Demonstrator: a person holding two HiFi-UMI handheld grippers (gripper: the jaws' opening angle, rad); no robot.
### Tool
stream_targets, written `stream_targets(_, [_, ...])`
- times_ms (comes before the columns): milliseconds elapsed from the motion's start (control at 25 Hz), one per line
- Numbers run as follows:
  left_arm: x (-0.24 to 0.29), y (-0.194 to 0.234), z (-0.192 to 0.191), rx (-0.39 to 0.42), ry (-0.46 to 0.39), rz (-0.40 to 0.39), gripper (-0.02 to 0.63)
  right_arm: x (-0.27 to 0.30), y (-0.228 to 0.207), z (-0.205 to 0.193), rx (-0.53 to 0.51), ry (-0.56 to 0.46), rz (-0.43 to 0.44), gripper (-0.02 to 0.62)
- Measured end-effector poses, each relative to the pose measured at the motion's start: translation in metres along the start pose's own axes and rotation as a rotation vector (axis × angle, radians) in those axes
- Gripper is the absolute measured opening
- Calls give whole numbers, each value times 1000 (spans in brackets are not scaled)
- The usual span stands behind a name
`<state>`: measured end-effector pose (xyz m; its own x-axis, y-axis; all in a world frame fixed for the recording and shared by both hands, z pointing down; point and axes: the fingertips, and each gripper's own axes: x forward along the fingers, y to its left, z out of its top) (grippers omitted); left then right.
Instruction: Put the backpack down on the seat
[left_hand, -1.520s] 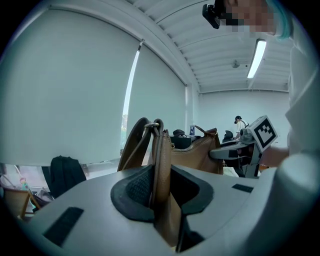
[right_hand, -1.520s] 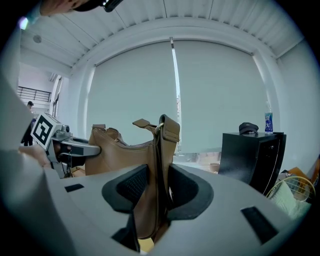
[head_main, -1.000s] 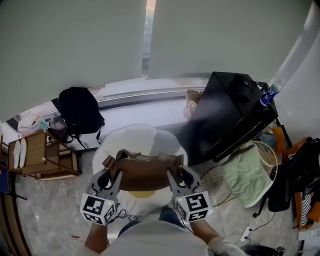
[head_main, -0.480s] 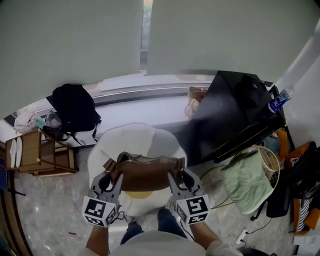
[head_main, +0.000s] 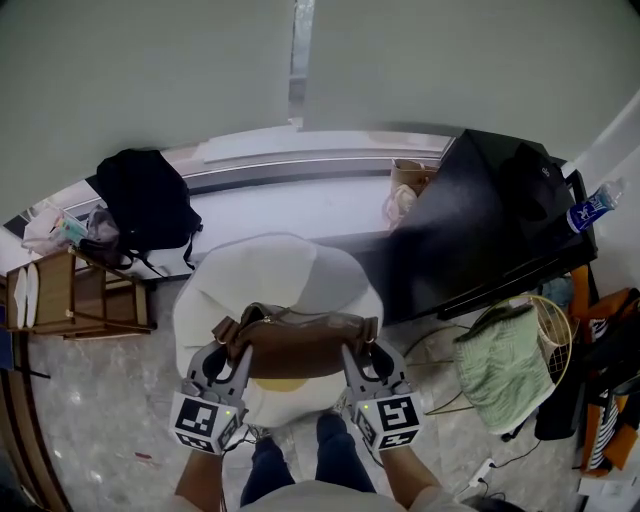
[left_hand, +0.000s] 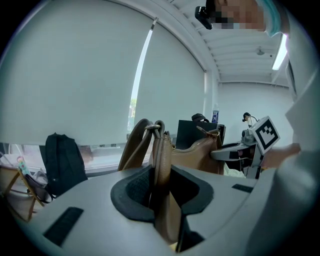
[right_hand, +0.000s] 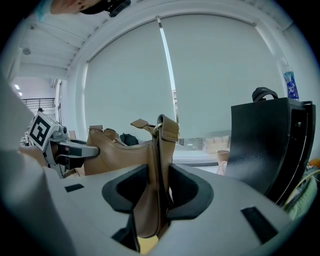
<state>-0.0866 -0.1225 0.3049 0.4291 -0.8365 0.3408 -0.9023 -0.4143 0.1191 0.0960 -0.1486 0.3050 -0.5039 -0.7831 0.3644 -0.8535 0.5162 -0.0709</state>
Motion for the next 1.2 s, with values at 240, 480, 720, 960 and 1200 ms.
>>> stream_targets(240, [22,8,-20,-19,15,11,98,21,-11,-18,-1,8,-9,155])
stream_targets(480, [43,14,-41,-21,29,14,98,41,-22,-40,6,23,-6,155])
stream_targets(720, [62,22,-67,-26,57,16,98,62,-29,-70,24,46,2,155])
stream_targets(960, [82,34,-94,-28,59,39,98,88,-34,-96,22,46,16,155])
stream_targets(1200, [100,39,-112,-62,50,59,98,106,-42,-121,29,57,14,155])
